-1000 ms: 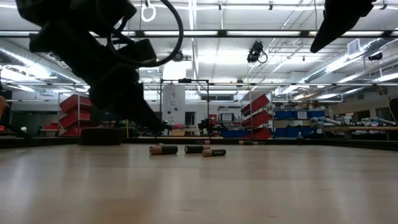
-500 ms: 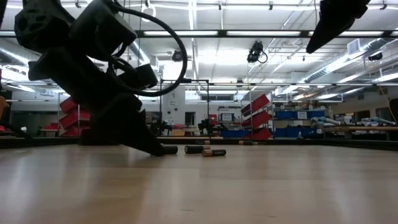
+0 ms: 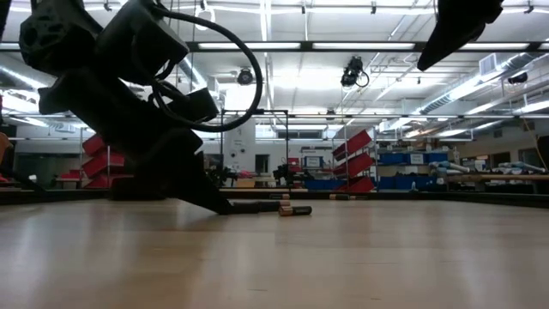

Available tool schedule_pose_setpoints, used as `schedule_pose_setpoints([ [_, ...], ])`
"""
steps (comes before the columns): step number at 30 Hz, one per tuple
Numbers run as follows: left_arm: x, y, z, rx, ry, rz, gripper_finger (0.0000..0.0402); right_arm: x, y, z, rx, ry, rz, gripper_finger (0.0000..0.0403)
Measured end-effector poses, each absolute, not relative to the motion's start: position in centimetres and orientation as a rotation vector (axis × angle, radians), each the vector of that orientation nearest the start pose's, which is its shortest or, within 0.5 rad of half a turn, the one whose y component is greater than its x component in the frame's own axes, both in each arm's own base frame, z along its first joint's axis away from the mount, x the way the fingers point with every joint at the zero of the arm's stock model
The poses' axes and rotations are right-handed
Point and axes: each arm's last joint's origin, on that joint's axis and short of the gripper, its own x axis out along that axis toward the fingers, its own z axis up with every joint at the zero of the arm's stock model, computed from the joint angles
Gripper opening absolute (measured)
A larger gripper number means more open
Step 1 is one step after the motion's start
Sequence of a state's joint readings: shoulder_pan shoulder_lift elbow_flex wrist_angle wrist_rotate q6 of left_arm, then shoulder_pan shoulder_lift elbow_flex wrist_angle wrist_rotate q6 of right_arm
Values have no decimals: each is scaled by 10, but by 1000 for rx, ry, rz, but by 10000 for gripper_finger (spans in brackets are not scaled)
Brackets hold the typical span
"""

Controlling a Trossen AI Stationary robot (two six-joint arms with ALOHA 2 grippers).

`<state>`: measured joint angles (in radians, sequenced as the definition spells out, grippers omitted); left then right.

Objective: Sort batteries
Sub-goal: Put the black battery into the blue bin

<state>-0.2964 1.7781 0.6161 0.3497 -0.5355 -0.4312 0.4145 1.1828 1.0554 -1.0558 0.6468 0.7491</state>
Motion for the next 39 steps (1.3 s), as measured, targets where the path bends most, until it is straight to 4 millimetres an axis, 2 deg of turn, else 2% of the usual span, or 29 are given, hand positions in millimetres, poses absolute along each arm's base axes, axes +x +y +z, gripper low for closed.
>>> schedule_pose_setpoints([
  [5, 280, -79, 109, -57, 625, 316, 17, 201, 70, 288, 70, 821, -510, 60],
  [9, 281, -89, 140, -31, 489, 238, 16, 211, 75, 281, 65, 741, -437, 60],
  [12, 282, -95, 165, 42, 345, 177, 16, 221, 81, 274, 17, 669, -308, 59],
  [16, 282, -101, 195, 171, 141, 131, 16, 235, 88, 267, -79, 478, -162, 60],
  [19, 282, -103, 202, 270, 78, 114, 16, 240, 91, 264, -149, 258, -93, 61],
  [26, 287, -97, 216, 311, -85, 109, 16, 241, 94, 249, -284, -161, 56, 66],
  [34, 299, -96, 220, 343, -204, 63, 15, 269, 100, 234, -359, -334, 45, 101],
  [39, 304, -99, 227, 380, -231, 62, 15, 290, 106, 231, -366, -340, 37, 124],
])
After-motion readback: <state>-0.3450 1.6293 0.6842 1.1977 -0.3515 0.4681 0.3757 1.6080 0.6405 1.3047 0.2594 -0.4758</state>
